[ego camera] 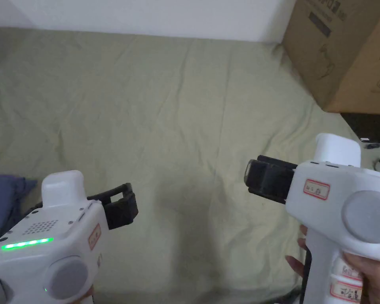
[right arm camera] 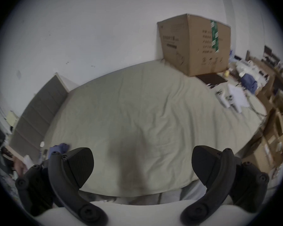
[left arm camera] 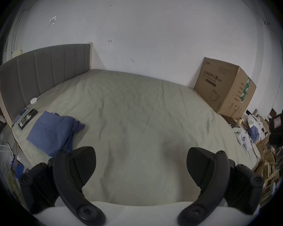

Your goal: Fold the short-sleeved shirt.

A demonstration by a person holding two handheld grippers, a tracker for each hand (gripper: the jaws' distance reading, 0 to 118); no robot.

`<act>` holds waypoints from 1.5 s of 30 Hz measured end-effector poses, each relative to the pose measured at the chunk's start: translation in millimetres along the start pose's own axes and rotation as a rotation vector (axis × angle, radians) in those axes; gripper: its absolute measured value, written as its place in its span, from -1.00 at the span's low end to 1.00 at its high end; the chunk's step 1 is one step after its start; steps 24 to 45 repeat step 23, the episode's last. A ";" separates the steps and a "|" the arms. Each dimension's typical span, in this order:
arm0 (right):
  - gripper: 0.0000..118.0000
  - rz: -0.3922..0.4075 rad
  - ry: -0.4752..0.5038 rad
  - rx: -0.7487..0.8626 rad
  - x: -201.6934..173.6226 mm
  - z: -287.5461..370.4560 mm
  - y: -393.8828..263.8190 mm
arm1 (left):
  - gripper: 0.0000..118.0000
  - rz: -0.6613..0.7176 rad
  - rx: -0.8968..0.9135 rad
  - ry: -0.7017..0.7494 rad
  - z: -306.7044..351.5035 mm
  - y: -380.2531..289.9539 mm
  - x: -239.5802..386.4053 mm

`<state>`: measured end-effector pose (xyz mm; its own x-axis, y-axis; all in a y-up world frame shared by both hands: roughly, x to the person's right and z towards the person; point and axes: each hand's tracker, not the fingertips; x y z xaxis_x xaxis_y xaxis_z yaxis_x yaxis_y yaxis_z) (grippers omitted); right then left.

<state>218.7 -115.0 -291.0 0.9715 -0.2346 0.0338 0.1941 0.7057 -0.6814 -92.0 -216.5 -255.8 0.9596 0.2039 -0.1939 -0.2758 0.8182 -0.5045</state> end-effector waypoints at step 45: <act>0.99 0.246 -0.244 -0.141 13.3 -302.9 7.2 | 0.90 -0.019 -0.295 0.154 -254.2 25.7 10.1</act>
